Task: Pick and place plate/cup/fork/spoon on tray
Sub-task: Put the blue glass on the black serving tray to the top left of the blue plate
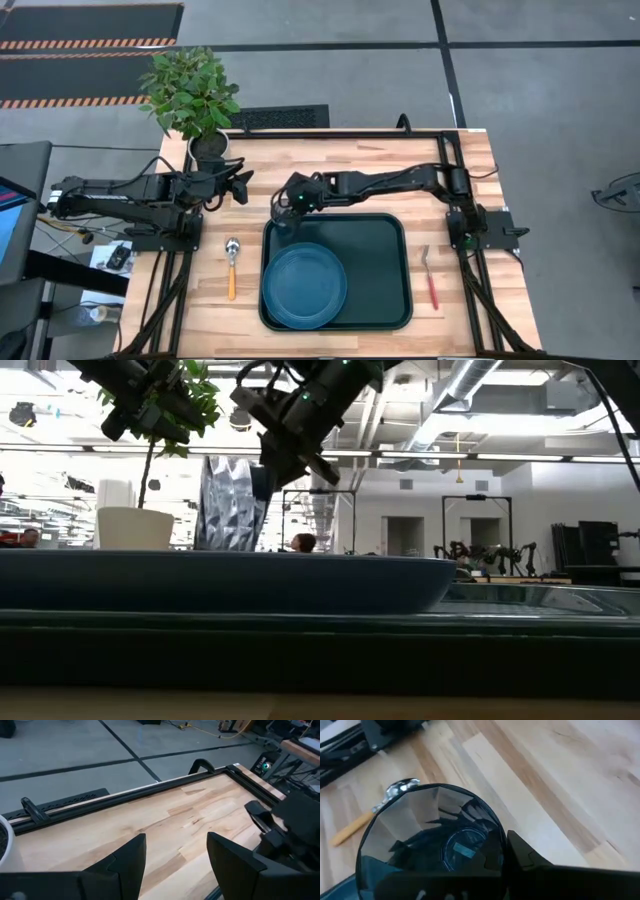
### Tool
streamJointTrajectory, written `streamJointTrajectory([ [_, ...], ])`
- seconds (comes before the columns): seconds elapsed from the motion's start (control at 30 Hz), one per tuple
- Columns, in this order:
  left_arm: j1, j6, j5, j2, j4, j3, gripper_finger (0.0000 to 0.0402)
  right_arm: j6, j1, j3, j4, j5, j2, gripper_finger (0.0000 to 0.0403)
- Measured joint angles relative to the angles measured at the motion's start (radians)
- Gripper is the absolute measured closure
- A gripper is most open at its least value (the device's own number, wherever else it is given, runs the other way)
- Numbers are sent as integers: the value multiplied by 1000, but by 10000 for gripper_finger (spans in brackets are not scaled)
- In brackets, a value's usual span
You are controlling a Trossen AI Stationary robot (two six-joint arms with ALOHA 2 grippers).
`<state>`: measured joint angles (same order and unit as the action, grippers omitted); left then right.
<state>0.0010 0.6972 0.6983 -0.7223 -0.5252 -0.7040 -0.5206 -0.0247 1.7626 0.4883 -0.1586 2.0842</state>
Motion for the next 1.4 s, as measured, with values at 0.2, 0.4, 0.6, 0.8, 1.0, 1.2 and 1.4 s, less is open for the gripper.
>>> streamJointTrajectory([
  [0.2,0,7,-1,0,-3,0,205,-3,19,-5,-1,3,-1,388],
  [0.4,0,7,-1,0,-3,0,205,-5,35,-5,0,-2,-1,388],
  [0.6,0,7,-6,0,-3,0,205,-5,33,-5,2,-16,-1,387],
  [0.8,0,7,-9,0,-1,0,205,-1,29,-6,1,10,45,386],
  [1.0,0,7,-9,0,-3,0,205,2,25,3,-25,22,64,385],
  [1.2,0,7,-6,0,0,0,205,6,13,4,-16,26,64,372],
  [1.4,0,7,-6,0,-5,0,205,6,12,4,-20,27,64,355],
])
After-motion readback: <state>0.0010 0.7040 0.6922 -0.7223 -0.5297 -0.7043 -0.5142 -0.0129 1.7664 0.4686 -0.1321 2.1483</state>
